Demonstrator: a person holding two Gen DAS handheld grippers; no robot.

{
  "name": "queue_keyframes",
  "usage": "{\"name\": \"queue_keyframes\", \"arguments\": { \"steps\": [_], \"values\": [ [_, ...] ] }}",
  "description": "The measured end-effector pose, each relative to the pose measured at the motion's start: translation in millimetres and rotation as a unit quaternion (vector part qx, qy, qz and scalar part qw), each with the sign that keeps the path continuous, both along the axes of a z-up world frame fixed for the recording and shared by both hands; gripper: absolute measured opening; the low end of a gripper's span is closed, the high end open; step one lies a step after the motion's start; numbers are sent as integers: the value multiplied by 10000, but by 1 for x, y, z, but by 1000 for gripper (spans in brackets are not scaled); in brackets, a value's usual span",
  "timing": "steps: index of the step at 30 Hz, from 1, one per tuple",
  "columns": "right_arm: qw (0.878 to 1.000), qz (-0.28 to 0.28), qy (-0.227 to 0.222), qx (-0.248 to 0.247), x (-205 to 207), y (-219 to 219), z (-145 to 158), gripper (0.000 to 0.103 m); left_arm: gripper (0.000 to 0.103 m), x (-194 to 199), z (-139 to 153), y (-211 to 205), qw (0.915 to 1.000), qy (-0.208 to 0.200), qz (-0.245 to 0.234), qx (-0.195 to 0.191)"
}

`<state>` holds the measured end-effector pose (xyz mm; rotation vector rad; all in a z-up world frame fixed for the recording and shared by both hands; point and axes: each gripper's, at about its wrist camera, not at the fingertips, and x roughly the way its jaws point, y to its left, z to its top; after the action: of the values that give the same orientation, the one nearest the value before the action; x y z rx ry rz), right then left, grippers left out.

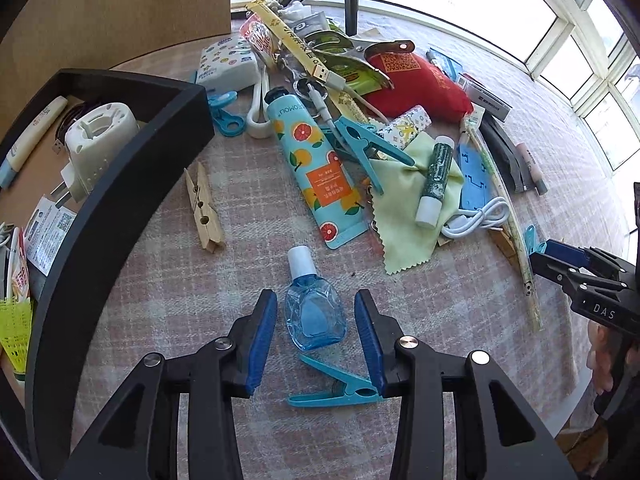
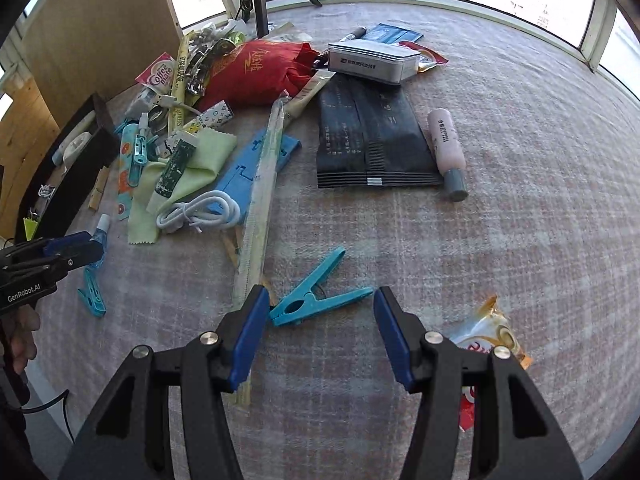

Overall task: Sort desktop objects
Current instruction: 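Grasp teal clothespin with right tool while left tool moves to blue eye-drop bottle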

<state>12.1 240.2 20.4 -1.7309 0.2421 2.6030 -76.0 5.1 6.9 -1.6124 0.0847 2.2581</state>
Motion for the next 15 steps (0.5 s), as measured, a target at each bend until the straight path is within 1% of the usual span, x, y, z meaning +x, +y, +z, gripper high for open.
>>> {"name": "queue_keyframes", "arguments": {
  "steps": [2,5,7,12,15],
  "values": [
    [10000,-34,-44,-33,-3,0,0,54,38,-1,-3,3,10000,-36,-65,0],
    [9994,-235,-146,-228,-3,9,-1,53,38,0,-4,4,9999,-18,-138,-14],
    [9992,-307,-161,-213,-1,14,-1,51,38,-1,-4,3,9999,-34,-156,18],
    [9994,-217,-249,56,-2,8,1,50,38,-3,-4,1,9999,-40,-152,67],
    [9986,28,-305,434,-5,-7,-2,51,38,-3,-7,4,9998,-16,-209,21]
  ]
}}
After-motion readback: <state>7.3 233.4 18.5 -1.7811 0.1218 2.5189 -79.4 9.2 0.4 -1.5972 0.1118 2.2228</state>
